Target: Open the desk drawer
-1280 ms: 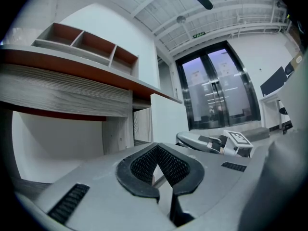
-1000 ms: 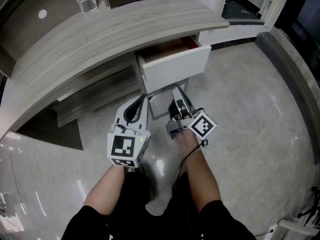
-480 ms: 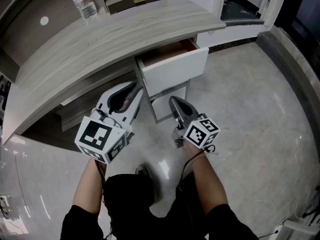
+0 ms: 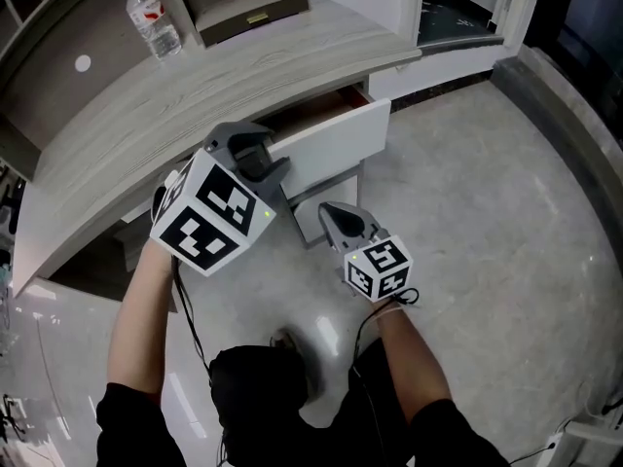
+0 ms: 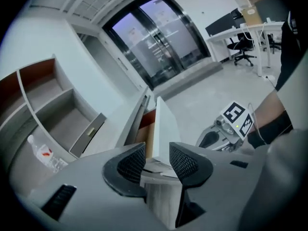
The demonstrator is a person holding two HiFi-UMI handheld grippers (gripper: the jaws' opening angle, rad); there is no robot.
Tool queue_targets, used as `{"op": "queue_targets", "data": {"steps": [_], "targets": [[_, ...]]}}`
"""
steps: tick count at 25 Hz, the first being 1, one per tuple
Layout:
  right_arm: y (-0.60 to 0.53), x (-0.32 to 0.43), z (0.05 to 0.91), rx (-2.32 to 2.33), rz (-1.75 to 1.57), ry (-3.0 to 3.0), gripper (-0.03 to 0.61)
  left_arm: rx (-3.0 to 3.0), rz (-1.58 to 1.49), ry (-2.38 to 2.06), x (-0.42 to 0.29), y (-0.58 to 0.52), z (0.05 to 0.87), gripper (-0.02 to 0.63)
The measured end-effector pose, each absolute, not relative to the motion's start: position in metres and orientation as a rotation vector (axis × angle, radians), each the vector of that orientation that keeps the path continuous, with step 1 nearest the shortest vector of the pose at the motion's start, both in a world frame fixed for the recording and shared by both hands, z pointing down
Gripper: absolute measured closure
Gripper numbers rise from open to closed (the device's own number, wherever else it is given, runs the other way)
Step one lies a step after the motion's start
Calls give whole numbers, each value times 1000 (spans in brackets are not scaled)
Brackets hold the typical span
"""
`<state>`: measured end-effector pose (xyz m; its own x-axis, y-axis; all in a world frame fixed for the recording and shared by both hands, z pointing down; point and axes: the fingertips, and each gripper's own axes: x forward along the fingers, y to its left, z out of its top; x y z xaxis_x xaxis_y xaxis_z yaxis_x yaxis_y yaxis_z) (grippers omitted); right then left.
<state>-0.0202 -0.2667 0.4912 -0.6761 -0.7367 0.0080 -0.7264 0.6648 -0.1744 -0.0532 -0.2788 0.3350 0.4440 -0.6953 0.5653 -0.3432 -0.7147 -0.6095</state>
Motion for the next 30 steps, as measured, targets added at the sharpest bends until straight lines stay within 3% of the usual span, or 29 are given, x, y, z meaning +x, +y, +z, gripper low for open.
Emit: {"op": "queue_targets", "data": {"steps": [30], "targets": [[-264, -23, 486, -1245, -242, 2799, 572, -2204, -1199, 971, -44, -274, 368, 492]]}}
